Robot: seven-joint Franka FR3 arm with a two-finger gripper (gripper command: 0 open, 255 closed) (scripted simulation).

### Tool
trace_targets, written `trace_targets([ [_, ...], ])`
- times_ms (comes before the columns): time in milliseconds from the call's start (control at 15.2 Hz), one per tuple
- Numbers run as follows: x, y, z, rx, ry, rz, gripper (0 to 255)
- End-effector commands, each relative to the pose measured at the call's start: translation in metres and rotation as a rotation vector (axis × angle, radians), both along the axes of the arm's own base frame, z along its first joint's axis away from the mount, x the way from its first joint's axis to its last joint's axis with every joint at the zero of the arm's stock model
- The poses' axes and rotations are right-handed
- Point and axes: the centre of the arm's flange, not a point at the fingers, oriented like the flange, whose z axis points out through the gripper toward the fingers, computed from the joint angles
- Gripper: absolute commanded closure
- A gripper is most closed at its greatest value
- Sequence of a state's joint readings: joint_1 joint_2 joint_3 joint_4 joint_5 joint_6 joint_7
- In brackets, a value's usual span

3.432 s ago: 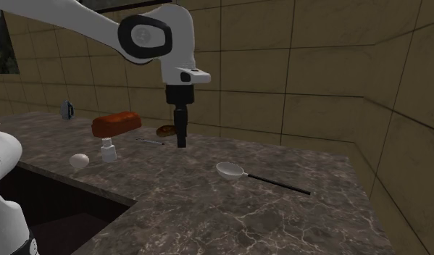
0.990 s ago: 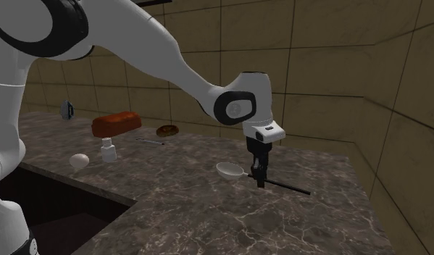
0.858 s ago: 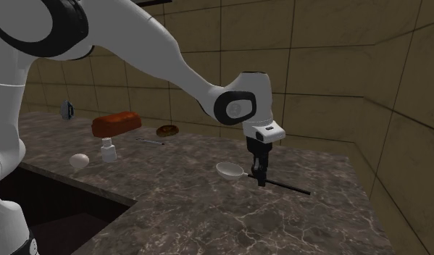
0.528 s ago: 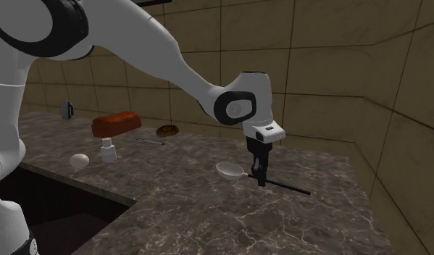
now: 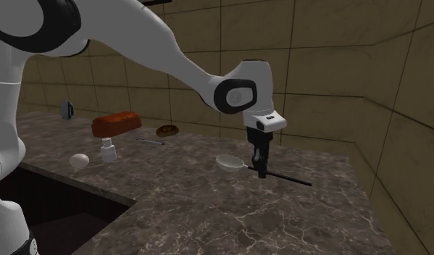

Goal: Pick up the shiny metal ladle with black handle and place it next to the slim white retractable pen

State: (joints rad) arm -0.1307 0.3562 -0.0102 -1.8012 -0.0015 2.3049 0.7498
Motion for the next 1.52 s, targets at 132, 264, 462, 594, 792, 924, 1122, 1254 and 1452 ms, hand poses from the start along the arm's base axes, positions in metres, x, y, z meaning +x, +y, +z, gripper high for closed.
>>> trace_targets([
  [132,0.0,0.001,0.022,0.0,0.0,0.0,255],
  [264,0.0,0.001,0.033,0.0,0.0,0.0,255],
  [462,0.0,0.001,0.049,0.0,0.0,0.0,255],
  [594,0.0,0.001,0.059,0.0,0.0,0.0,255],
  [792,0.0,0.001,0.075,0.0,0.0,0.0,255],
  [924,-0.008,0.012,0.08,0.0,0.0,0.0,255],
  [1122,-0.03,0.044,0.08,0.0,0.0,0.0,255],
  [1254,-0.045,0.066,0.08,0.0,0.0,0.0,255],
  [1452,-0.067,0.099,0.081,0.0,0.0,0.0,255],
])
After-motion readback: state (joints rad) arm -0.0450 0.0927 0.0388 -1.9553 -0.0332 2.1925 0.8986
